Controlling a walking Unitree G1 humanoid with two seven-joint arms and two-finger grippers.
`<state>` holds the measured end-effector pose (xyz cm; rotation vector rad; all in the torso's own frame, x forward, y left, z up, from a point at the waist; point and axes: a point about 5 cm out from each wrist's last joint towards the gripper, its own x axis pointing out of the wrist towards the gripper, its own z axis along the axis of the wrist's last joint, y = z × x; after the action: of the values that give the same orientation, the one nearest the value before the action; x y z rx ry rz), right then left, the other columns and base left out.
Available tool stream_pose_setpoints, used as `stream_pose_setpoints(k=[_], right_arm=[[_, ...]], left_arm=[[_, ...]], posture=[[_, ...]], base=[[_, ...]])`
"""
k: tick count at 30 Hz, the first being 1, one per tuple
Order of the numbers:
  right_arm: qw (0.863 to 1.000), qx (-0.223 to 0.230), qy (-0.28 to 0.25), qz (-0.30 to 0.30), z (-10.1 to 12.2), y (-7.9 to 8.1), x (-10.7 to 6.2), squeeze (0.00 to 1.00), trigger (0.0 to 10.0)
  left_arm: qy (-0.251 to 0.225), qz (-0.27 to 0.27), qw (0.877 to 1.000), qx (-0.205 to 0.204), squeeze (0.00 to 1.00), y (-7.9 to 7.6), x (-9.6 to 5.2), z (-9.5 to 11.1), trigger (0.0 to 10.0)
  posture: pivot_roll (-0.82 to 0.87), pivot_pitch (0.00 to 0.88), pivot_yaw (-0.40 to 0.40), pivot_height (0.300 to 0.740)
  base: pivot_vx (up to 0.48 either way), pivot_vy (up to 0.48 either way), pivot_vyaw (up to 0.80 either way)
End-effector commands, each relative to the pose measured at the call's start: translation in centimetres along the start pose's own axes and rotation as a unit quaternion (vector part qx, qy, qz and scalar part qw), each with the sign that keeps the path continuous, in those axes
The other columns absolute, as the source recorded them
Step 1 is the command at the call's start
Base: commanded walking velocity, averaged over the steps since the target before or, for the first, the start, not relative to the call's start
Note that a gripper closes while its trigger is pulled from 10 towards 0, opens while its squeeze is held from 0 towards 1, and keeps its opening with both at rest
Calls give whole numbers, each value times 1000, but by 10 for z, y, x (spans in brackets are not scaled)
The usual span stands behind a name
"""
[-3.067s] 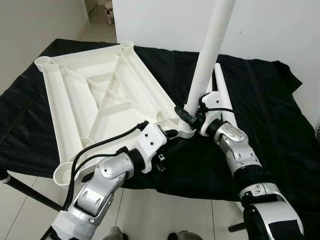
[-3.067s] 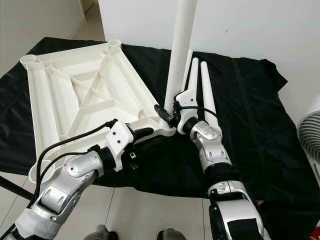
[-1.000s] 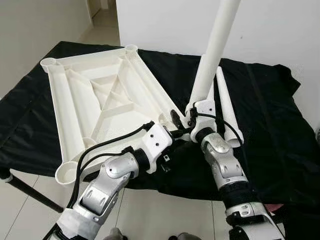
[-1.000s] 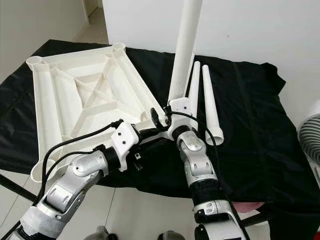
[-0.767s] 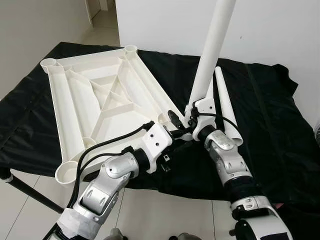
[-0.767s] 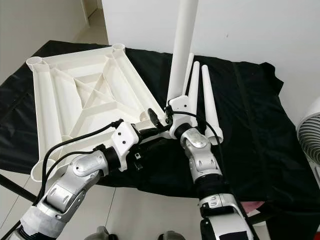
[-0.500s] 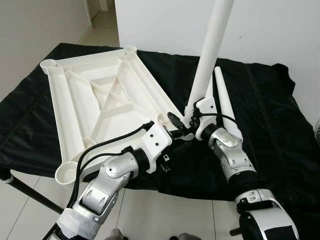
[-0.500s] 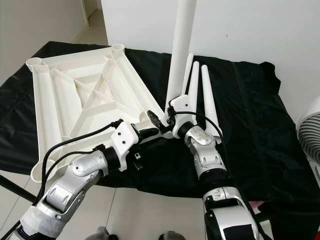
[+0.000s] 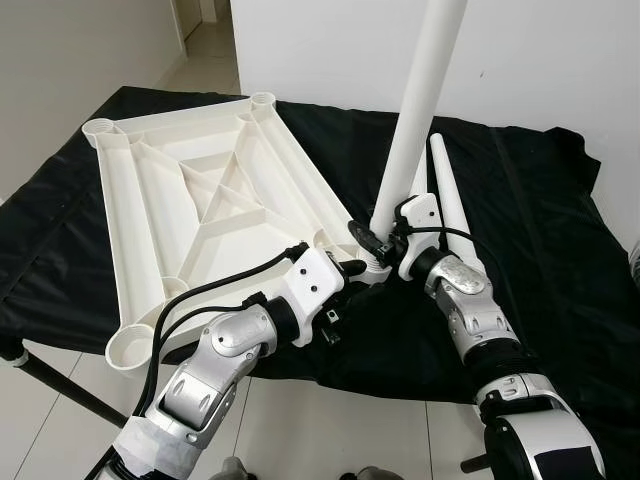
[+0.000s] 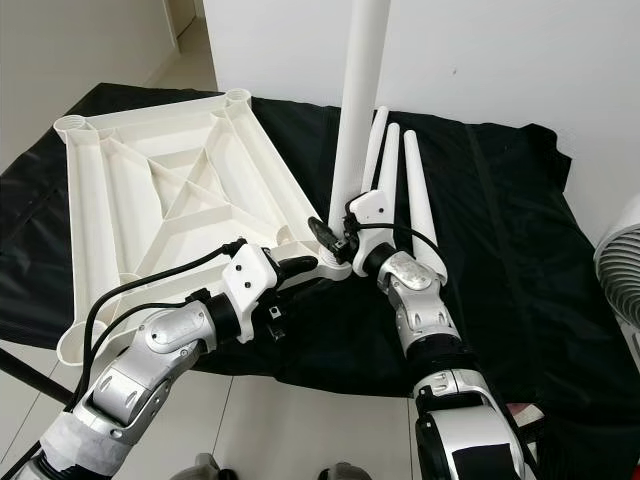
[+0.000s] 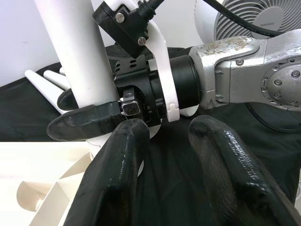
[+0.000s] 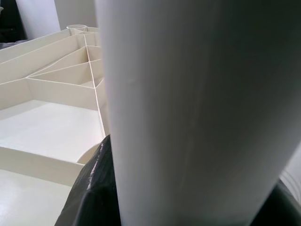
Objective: Building children table
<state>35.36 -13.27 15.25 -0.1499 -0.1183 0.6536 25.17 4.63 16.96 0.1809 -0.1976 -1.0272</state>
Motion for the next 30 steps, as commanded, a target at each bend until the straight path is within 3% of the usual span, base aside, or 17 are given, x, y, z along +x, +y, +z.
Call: stream_pose_setpoints(k=[1, 3, 6, 10, 14, 16, 18, 21, 24, 26, 30], right_arm=[[1000, 12, 16, -6, -7, 0, -1, 0, 10000], [1000, 12, 16, -6, -7, 0, -1, 0, 10000], [996, 23, 27, -82, -9, -2, -1, 0, 10000], [989, 41, 24, -140, -7, 1, 0, 0, 10000], [987, 47, 24, -154, -7, 1, 0, 0, 10000], [976, 56, 27, -207, -7, 6, -2, 0, 10000], [976, 56, 27, -207, -7, 6, -2, 0, 10000], [962, 65, 25, -263, -6, 17, -5, 0, 10000], [962, 65, 25, -263, -6, 17, -5, 0, 10000], [946, 83, 21, -312, -5, 33, -5, 0, 10000], [943, 88, 19, -320, -4, 39, -4, 0, 10000]], left_arm=[[5, -25, 1000, -4, 0, -4, -1, -2, 10000], [5, -25, 1000, -4, 0, -4, -1, -2, 10000], [5, -24, 1000, -6, 0, -4, -2, -2, 10000], [6, -23, 1000, -7, 0, -5, -2, -3, 10000], [6, -23, 1000, -7, 0, -5, -2, -3, 10000], [7, -24, 1000, -9, 0, -6, -3, -3, 10000], [7, -24, 1000, -9, 0, -6, -3, -3, 10000], [7, -25, 1000, -9, 0, -7, -3, -4, 10000], [7, -25, 1000, -9, 0, -7, -3, -4, 10000], [6, -25, 1000, -9, 0, -7, -2, -4, 10000], [5, -25, 1000, -9, 0, -7, -2, -3, 10000]], posture=[[-56, 46, 14, 740], [-56, 46, 14, 740], [-52, 49, 12, 740], [-51, 51, 11, 740], [-53, 52, 12, 740], [-53, 53, 9, 740], [-53, 53, 9, 740], [-55, 53, 3, 740], [-55, 53, 3, 740], [-54, 49, 0, 740], [-54, 49, 0, 740]], base=[[0, 0, 0], [0, 0, 0], [0, 0, 0], [0, 0, 0], [0, 0, 0], [0, 0, 0], [0, 0, 0], [0, 0, 0], [0, 0, 0], [0, 0, 0], [0, 0, 0]])
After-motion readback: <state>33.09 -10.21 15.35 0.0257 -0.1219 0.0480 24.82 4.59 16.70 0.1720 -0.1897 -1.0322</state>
